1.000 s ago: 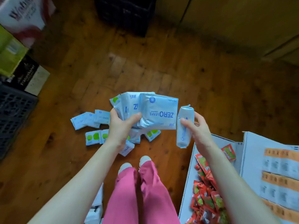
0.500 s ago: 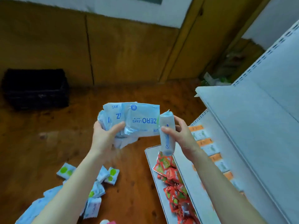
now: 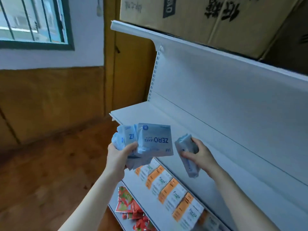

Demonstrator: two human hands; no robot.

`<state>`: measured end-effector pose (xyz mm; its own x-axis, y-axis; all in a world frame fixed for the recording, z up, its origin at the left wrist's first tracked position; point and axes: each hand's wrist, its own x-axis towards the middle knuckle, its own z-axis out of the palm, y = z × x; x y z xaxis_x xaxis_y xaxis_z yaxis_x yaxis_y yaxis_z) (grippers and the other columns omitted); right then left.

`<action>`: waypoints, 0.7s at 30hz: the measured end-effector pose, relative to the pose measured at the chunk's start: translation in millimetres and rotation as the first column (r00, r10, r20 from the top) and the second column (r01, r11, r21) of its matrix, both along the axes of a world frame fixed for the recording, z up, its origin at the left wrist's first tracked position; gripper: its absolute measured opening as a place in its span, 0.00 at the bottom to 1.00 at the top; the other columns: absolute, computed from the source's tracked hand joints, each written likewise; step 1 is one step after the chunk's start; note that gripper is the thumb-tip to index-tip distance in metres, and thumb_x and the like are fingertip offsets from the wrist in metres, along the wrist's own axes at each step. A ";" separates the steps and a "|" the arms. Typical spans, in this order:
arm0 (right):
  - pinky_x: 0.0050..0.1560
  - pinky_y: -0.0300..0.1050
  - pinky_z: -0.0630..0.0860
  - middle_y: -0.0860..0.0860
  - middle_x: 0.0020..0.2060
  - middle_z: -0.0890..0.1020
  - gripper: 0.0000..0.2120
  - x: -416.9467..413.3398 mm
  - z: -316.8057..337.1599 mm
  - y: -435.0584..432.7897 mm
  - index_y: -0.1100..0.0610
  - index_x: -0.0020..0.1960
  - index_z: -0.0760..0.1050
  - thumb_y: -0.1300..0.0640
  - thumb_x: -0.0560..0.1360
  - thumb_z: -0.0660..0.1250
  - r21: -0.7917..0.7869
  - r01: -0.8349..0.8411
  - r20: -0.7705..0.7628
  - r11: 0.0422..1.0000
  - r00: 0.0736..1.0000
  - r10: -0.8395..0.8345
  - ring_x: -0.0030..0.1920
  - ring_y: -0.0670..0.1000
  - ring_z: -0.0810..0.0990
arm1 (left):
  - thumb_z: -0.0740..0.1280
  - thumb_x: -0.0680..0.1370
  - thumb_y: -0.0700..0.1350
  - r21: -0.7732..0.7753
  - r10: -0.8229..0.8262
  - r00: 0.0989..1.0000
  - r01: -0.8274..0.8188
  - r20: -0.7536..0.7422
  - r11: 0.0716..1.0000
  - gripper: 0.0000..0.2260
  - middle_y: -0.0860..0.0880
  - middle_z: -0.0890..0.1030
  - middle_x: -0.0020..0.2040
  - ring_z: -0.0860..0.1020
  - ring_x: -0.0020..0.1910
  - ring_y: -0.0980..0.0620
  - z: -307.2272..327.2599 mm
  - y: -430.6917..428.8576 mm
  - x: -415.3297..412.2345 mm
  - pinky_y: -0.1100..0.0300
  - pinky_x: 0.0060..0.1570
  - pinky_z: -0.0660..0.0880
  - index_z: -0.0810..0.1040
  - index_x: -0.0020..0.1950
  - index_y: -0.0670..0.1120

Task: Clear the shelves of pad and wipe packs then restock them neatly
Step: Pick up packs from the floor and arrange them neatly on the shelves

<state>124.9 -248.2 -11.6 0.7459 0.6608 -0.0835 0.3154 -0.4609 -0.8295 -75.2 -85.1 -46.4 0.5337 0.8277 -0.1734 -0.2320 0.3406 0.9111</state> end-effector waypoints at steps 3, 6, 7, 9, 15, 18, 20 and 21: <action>0.54 0.47 0.74 0.52 0.61 0.75 0.33 32.7 -6.4 -42.2 0.52 0.69 0.66 0.54 0.67 0.75 -0.090 0.074 0.075 0.993 0.995 -0.068 0.58 0.52 0.75 | 0.76 0.56 0.48 0.007 -0.106 0.994 0.106 -0.015 0.994 0.30 0.41 0.84 0.49 0.83 0.45 0.43 4.9 -34.3 48.4 0.52 0.37 0.80 0.77 0.56 0.43; 0.51 0.44 0.72 0.53 0.62 0.74 0.34 52.6 -14.9 -79.7 0.54 0.70 0.65 0.53 0.68 0.75 -0.133 0.164 0.087 0.977 0.984 -0.153 0.58 0.54 0.75 | 0.74 0.61 0.42 -0.043 -0.161 0.984 0.158 -0.078 0.987 0.17 0.41 0.83 0.43 0.82 0.39 0.44 1.7 -68.2 94.2 0.52 0.34 0.79 0.78 0.48 0.43; 0.50 0.44 0.71 0.54 0.62 0.74 0.34 58.6 -18.6 -91.1 0.55 0.70 0.65 0.53 0.68 0.75 -0.161 0.192 0.097 0.968 0.979 -0.178 0.58 0.54 0.75 | 0.75 0.60 0.43 -0.066 -0.169 0.980 0.163 -0.104 0.984 0.20 0.40 0.83 0.44 0.82 0.39 0.43 -1.6 -77.6 108.0 0.51 0.35 0.79 0.77 0.50 0.42; 0.49 0.43 0.70 0.55 0.63 0.74 0.34 68.6 -25.7 -110.6 0.56 0.69 0.65 0.52 0.67 0.75 -0.234 0.237 0.125 0.943 0.969 -0.213 0.59 0.55 0.75 | 0.76 0.53 0.49 -0.117 -0.200 0.971 0.185 -0.133 0.976 0.33 0.37 0.82 0.47 0.82 0.40 0.41 -11.2 -90.9 132.7 0.49 0.34 0.79 0.74 0.55 0.39; 0.63 0.45 0.67 0.56 0.67 0.71 0.32 79.2 -30.2 -132.1 0.58 0.68 0.67 0.50 0.69 0.73 -0.291 0.335 0.257 0.896 0.930 -0.264 0.66 0.55 0.70 | 0.75 0.67 0.57 -0.113 -0.319 0.928 0.302 -0.193 0.947 0.23 0.42 0.83 0.48 0.82 0.43 0.43 -7.7 -96.2 174.1 0.51 0.34 0.80 0.77 0.56 0.46; 0.59 0.34 0.61 0.54 0.66 0.71 0.24 77.9 -18.7 -116.4 0.58 0.68 0.68 0.59 0.73 0.68 -0.140 0.371 0.315 0.918 0.896 -0.314 0.67 0.52 0.68 | 0.62 0.76 0.62 -0.216 -0.437 0.880 0.397 -0.185 0.892 0.19 0.42 0.80 0.48 0.80 0.43 0.42 -1.7 -77.1 183.4 0.53 0.35 0.79 0.75 0.53 0.48; 0.56 0.31 0.60 0.53 0.64 0.73 0.20 74.3 -12.7 -96.1 0.59 0.65 0.71 0.61 0.74 0.66 -0.065 0.371 0.337 0.926 0.882 -0.329 0.65 0.51 0.70 | 0.60 0.78 0.59 -0.238 -0.489 0.848 0.441 -0.206 0.865 0.17 0.42 0.78 0.46 0.79 0.39 0.43 -1.4 -64.3 188.5 0.55 0.32 0.77 0.74 0.53 0.45; 0.54 0.30 0.60 0.53 0.62 0.75 0.18 71.9 -10.9 -83.5 0.59 0.63 0.72 0.61 0.74 0.66 -0.040 0.372 0.339 0.927 0.878 -0.338 0.63 0.51 0.71 | 0.61 0.79 0.55 -0.209 -0.507 0.829 0.467 -0.235 0.859 0.15 0.42 0.77 0.44 0.78 0.37 0.45 -3.3 -58.1 191.5 0.56 0.29 0.77 0.73 0.52 0.43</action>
<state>196.8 -331.7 -22.5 0.9260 0.3476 0.1474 0.3548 -0.6679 -0.6543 116.3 -143.2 -49.7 0.7751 0.4294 -0.4634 0.2475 0.4685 0.8481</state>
